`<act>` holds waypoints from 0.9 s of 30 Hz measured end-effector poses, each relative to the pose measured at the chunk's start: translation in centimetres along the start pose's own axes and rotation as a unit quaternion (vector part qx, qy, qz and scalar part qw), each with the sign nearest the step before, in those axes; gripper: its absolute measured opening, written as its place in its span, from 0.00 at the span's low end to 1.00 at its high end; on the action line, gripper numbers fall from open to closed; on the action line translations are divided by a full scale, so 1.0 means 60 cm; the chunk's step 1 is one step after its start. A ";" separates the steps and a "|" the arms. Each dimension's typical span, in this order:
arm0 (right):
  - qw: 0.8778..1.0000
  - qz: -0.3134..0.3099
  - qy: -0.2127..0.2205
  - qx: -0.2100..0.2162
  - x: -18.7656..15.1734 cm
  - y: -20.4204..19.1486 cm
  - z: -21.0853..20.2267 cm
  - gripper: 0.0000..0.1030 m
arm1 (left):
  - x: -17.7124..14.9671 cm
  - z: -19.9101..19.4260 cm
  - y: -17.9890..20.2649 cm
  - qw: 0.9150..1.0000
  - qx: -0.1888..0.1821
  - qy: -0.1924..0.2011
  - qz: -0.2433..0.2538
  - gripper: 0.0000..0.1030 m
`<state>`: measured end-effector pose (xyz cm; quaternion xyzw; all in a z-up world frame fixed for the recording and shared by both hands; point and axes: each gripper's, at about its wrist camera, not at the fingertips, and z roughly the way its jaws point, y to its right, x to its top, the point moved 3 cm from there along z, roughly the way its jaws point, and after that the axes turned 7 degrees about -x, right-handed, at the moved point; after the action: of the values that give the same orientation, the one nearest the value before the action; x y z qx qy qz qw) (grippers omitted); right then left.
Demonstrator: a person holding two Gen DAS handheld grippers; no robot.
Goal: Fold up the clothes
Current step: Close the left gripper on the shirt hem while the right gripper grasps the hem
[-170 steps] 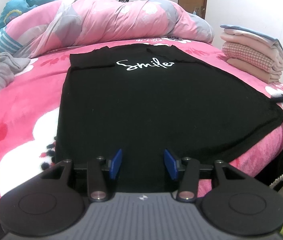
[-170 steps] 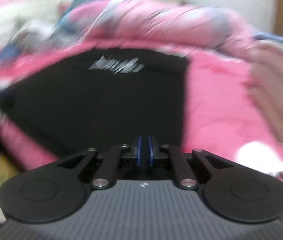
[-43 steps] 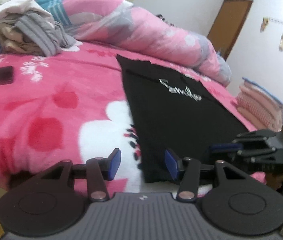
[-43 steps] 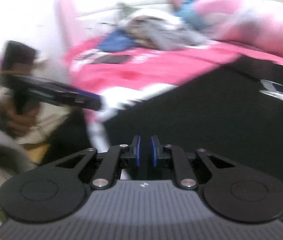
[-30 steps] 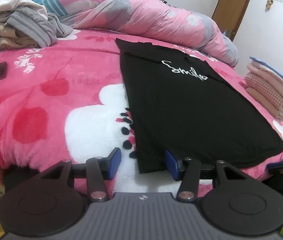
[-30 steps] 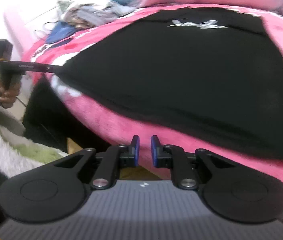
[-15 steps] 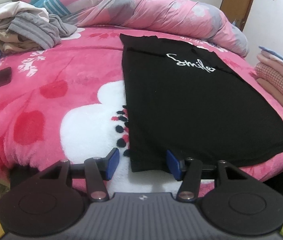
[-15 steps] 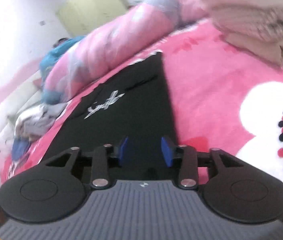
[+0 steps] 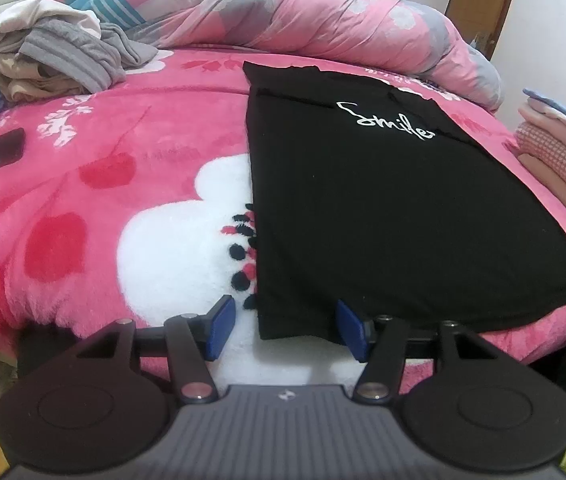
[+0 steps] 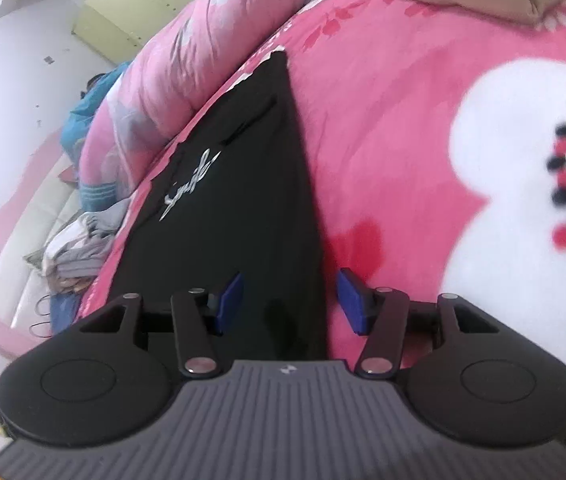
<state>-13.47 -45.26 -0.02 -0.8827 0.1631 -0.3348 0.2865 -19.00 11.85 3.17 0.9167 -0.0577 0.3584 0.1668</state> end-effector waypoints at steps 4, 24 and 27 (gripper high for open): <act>1.000 0.013 -0.008 0.019 -0.017 -0.002 -0.013 0.50 | 0.000 -0.003 -0.002 1.000 -0.008 0.003 -0.002 0.56; 0.999 0.031 0.002 0.033 -0.033 -0.001 -0.011 0.50 | 0.050 0.048 0.011 0.999 -0.041 0.005 0.014 0.56; 0.999 0.035 0.004 0.038 -0.033 0.000 -0.011 0.50 | 0.055 0.055 0.007 0.999 -0.042 0.005 0.006 0.56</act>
<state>-15.38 -44.58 -0.63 -0.8638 0.1823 -0.3341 0.3302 -14.54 10.34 3.24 0.9066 -0.0772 0.3615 0.2035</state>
